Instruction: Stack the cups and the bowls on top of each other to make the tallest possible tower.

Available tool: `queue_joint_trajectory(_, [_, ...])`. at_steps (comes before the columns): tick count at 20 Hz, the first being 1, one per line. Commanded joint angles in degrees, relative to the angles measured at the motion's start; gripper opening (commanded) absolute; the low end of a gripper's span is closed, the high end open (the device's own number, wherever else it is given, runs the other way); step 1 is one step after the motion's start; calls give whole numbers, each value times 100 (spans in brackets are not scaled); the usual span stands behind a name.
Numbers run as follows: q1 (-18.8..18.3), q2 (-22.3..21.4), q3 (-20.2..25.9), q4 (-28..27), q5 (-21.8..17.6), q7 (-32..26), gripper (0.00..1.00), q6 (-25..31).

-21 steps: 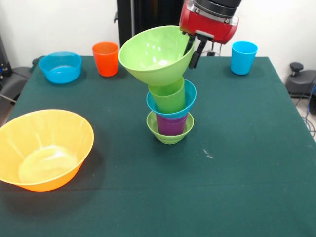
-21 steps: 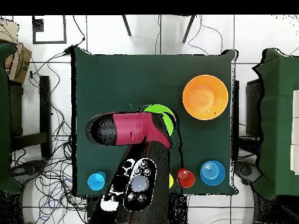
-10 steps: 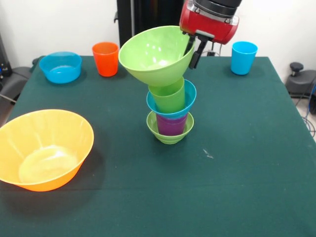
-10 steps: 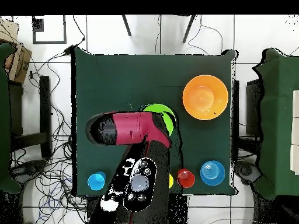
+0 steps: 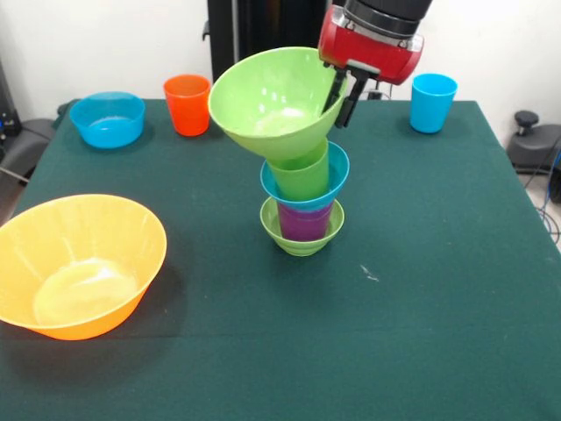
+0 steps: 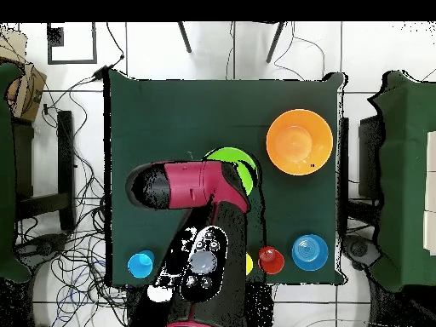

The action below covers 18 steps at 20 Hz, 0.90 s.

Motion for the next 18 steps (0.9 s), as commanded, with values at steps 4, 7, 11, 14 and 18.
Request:
queue_joint_trajectory(4, [-94,496,556,-328,205,666,0,-5])
queue_joint_trajectory(7, [-116,513,589,-342,220,639,0,-12])
queue_joint_trajectory(11, [-77,538,556,-334,218,701,0,-52])
queue_joint_trajectory(14, [-86,501,572,-267,231,679,0,-51])
queue_joint_trajectory(18, [51,341,450,-80,275,835,0,98])
